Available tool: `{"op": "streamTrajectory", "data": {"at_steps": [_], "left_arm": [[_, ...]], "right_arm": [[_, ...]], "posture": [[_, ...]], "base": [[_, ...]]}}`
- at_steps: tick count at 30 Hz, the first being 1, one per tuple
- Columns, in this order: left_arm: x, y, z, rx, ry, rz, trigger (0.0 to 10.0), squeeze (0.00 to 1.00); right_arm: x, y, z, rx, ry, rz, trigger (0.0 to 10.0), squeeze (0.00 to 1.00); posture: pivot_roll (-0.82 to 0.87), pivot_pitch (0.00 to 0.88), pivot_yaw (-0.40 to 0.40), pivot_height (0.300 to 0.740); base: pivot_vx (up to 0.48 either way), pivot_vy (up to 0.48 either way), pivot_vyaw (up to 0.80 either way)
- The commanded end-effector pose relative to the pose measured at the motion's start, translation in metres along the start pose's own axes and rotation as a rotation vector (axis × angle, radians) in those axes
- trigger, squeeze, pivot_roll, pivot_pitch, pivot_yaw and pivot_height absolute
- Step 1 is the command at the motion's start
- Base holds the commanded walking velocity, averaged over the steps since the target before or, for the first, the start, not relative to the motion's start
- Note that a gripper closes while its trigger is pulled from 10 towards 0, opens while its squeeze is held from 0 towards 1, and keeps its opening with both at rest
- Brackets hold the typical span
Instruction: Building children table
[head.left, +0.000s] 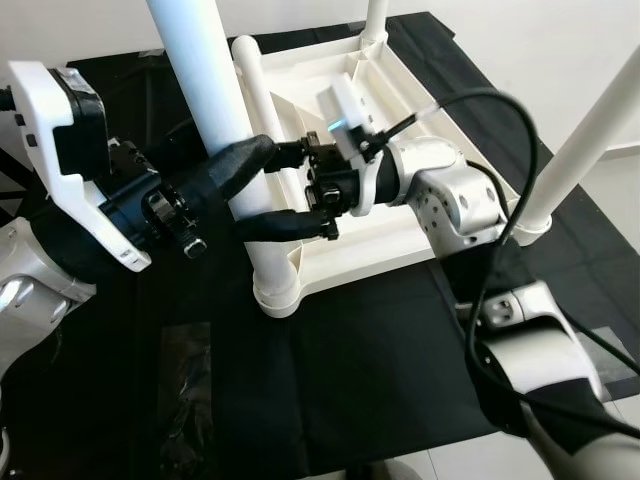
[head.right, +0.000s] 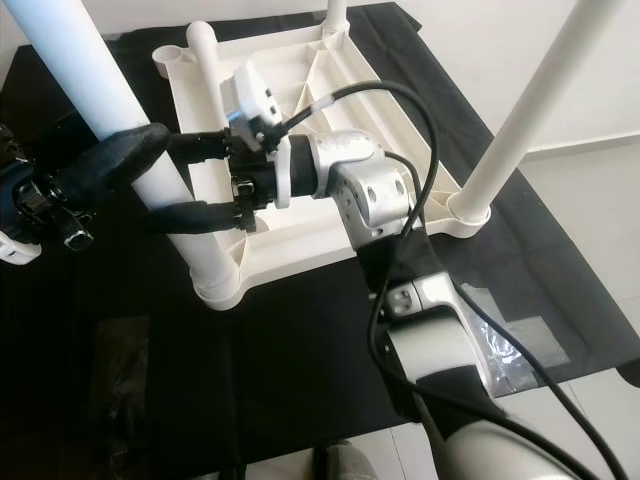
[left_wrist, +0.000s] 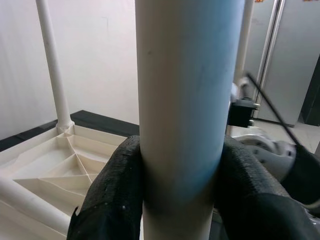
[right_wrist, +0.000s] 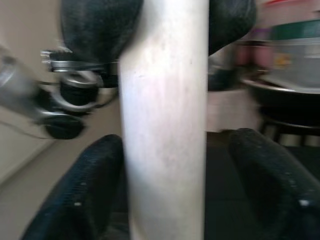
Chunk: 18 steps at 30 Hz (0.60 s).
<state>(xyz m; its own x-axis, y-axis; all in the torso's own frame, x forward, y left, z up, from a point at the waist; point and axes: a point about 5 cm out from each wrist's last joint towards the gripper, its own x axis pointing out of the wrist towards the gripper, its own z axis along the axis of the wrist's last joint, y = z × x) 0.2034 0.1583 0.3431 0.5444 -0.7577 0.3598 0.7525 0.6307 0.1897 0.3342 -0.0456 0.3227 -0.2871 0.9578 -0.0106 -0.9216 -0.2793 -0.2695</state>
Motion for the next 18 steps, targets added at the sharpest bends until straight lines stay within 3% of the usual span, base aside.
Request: {"op": "streamTrajectory", "data": {"at_steps": [1, 10, 18], "left_arm": [[0.001, -0.014, -0.015, -0.077, 0.088, -0.106, 0.0, 0.00], [0.004, -0.017, -0.017, -0.087, 0.090, -0.131, 0.0, 0.00], [0.016, -0.013, -0.017, -0.085, 0.075, -0.169, 0.0, 0.00]], "right_arm": [[0.007, 0.001, -0.002, -0.005, -0.005, 0.079, 0.0, 0.00], [0.014, 0.004, -0.012, 0.020, 0.053, 0.143, 0.0, 0.00], [0.011, -0.004, -0.016, -0.013, 0.057, 0.055, 0.0, 0.00]], "posture": [[0.09, 0.253, 0.004, 0.740], [0.09, 0.265, 0.006, 0.740], [0.07, 0.275, 0.021, 0.740]], "base": [[0.000, 0.000, 0.00], [0.000, 0.000, 0.00], [0.000, 0.000, 0.00]]}}
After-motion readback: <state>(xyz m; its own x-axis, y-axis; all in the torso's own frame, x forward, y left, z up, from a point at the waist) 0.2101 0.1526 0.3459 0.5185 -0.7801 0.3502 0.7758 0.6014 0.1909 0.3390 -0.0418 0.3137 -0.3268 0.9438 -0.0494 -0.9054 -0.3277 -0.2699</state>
